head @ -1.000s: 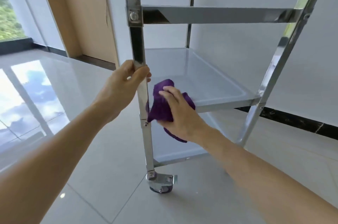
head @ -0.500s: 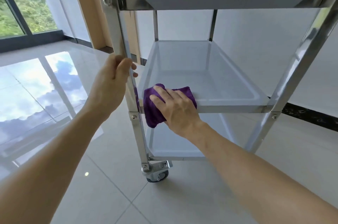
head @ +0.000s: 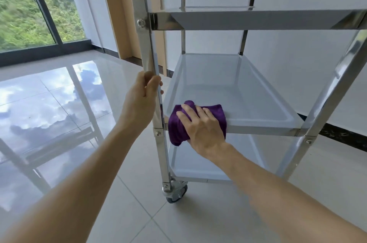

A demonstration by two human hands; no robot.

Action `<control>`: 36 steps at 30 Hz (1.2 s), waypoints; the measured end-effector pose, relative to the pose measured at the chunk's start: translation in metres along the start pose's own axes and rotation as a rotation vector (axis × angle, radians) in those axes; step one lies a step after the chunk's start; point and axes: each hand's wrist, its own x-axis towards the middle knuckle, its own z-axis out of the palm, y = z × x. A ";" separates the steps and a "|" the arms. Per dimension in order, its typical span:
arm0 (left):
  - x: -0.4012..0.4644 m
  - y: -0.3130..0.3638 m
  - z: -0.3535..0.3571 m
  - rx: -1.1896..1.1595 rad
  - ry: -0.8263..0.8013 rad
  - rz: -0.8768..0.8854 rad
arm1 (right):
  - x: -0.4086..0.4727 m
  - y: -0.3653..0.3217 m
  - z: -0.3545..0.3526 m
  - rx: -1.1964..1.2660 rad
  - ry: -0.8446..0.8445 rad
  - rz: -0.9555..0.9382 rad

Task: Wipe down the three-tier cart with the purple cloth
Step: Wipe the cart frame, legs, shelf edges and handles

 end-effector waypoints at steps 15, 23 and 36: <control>-0.009 0.001 -0.023 0.166 -0.028 0.027 | -0.098 0.114 -0.015 -0.074 0.107 0.135; -0.004 -0.001 -0.022 0.118 -0.043 -0.025 | -0.090 0.093 -0.019 -0.049 0.037 0.260; 0.015 0.040 -0.046 0.063 -0.092 0.007 | -0.071 0.071 -0.068 0.743 0.220 0.158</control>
